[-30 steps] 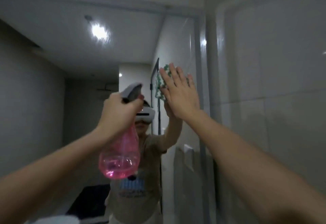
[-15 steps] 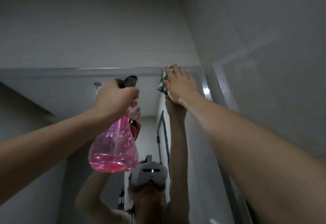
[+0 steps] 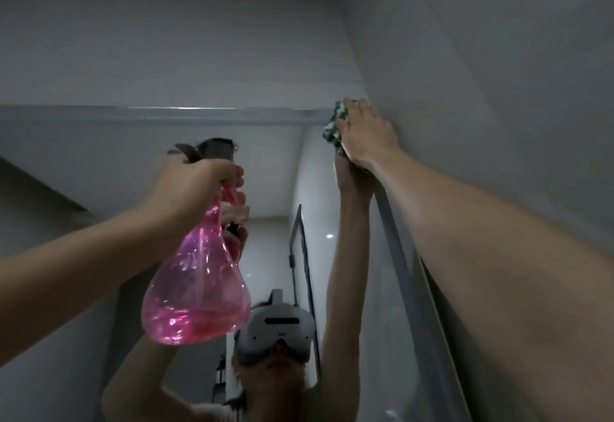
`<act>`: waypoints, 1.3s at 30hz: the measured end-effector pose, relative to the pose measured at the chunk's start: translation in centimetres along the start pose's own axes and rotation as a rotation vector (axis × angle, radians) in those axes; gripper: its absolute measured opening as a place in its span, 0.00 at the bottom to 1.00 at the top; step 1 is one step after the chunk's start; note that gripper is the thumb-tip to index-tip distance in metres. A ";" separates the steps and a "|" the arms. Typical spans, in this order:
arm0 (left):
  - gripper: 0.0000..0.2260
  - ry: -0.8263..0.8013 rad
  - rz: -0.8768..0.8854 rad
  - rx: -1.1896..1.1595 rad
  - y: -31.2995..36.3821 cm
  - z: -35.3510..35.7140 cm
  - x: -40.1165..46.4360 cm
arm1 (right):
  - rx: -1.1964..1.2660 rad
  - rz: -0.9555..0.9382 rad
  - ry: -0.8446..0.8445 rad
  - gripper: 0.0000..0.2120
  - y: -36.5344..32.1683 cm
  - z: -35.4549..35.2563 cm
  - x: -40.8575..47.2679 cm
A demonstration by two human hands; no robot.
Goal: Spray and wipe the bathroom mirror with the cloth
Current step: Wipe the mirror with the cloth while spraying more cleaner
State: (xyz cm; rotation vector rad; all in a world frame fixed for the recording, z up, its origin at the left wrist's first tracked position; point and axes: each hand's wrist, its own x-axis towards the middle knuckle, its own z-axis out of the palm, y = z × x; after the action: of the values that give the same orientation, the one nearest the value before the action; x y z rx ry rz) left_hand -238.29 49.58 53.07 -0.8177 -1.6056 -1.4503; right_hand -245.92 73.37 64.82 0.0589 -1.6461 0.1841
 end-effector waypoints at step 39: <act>0.06 0.015 -0.549 0.106 -17.4 6.7 -42.8 | -0.010 0.299 -0.323 0.25 2.9 2.5 -65.6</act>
State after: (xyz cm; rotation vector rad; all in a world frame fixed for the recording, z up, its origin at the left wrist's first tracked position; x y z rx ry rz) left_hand -234.43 56.09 6.97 -0.3089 -1.9725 -1.7117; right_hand -243.25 71.12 -0.78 -0.1749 -1.9739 0.4111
